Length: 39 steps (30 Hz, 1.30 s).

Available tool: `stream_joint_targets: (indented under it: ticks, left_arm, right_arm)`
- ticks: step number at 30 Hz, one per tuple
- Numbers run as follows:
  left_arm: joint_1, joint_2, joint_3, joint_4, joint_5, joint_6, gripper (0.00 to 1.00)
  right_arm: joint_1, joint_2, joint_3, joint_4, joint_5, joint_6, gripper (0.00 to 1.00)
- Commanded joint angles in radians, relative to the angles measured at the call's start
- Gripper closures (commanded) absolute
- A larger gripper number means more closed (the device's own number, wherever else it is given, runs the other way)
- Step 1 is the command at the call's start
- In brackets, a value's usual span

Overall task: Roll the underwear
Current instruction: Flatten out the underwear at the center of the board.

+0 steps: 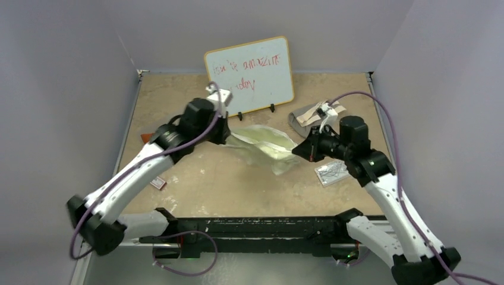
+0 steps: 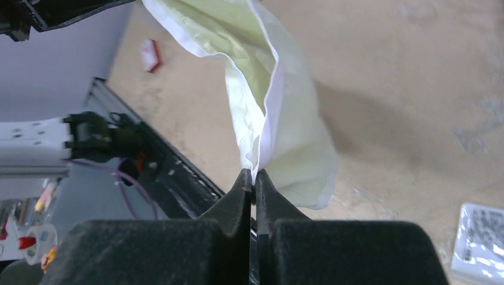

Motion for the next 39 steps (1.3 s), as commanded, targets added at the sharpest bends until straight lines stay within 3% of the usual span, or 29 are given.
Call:
stream_joint_targets:
  ticks: [1, 4, 7, 8, 11, 14, 16, 19, 22, 26, 31, 35, 36, 39]
  left_arm:
    - [-0.002, -0.235, -0.004, -0.191, -0.034, -0.101, 1.00]
    - [-0.001, -0.355, 0.037, -0.300, -0.019, -0.144, 1.00]
    - [-0.002, -0.435, 0.106, -0.388, 0.024, -0.152, 1.00]
    - [-0.001, -0.448, 0.132, -0.419, 0.038, -0.150, 1.00]
    - [-0.001, -0.450, 0.221, -0.512, 0.041, -0.148, 1.00]
    - [-0.002, -0.363, 0.237, -0.552, 0.080, -0.133, 1.00]
    - [0.000, -0.276, 0.210, -0.547, 0.064, -0.131, 1.00]
    - [0.017, -0.117, 0.079, -0.379, 0.087, -0.071, 1.00]
    - [0.116, 0.036, -0.002, -0.234, 0.154, -0.021, 1.00]
    - [0.217, 0.207, -0.018, -0.087, 0.167, 0.022, 1.00]
    - [0.228, 0.384, 0.058, -0.038, 0.152, 0.071, 1.00]
    - [0.239, 0.448, 0.078, -0.015, 0.111, 0.093, 1.00]
    - [0.241, 0.458, 0.084, -0.010, 0.102, 0.095, 1.00]
    - [0.252, 0.475, 0.124, -0.027, 0.064, 0.086, 0.81]
  right_arm:
    - [-0.003, -0.122, 0.070, -0.025, -0.206, 0.033, 1.00]
    - [-0.003, -0.209, 0.045, 0.051, -0.395, 0.075, 1.00]
    - [-0.003, -0.244, -0.014, 0.232, -0.725, 0.137, 0.99]
    - [-0.003, -0.247, -0.012, 0.251, -0.740, 0.159, 0.99]
    - [-0.003, -0.226, 0.020, 0.111, -0.547, 0.159, 0.98]
    - [-0.003, -0.078, 0.063, -0.118, -0.184, 0.132, 0.98]
    - [-0.003, 0.053, 0.051, -0.166, -0.061, 0.132, 0.98]
    - [-0.003, 0.209, -0.020, -0.017, -0.032, 0.116, 0.97]
    - [-0.003, 0.337, -0.062, 0.179, 0.025, 0.134, 0.96]
    - [-0.006, 0.502, 0.034, 0.165, 0.153, 0.067, 0.96]
    - [-0.008, 0.665, 0.167, 0.138, 0.213, -0.016, 0.95]
    - [-0.009, 0.747, 0.247, 0.124, 0.349, -0.061, 0.73]
    - [-0.010, 0.767, 0.274, 0.114, 0.395, -0.064, 0.72]
    - [-0.015, 0.834, 0.361, 0.048, 0.476, -0.064, 0.69]
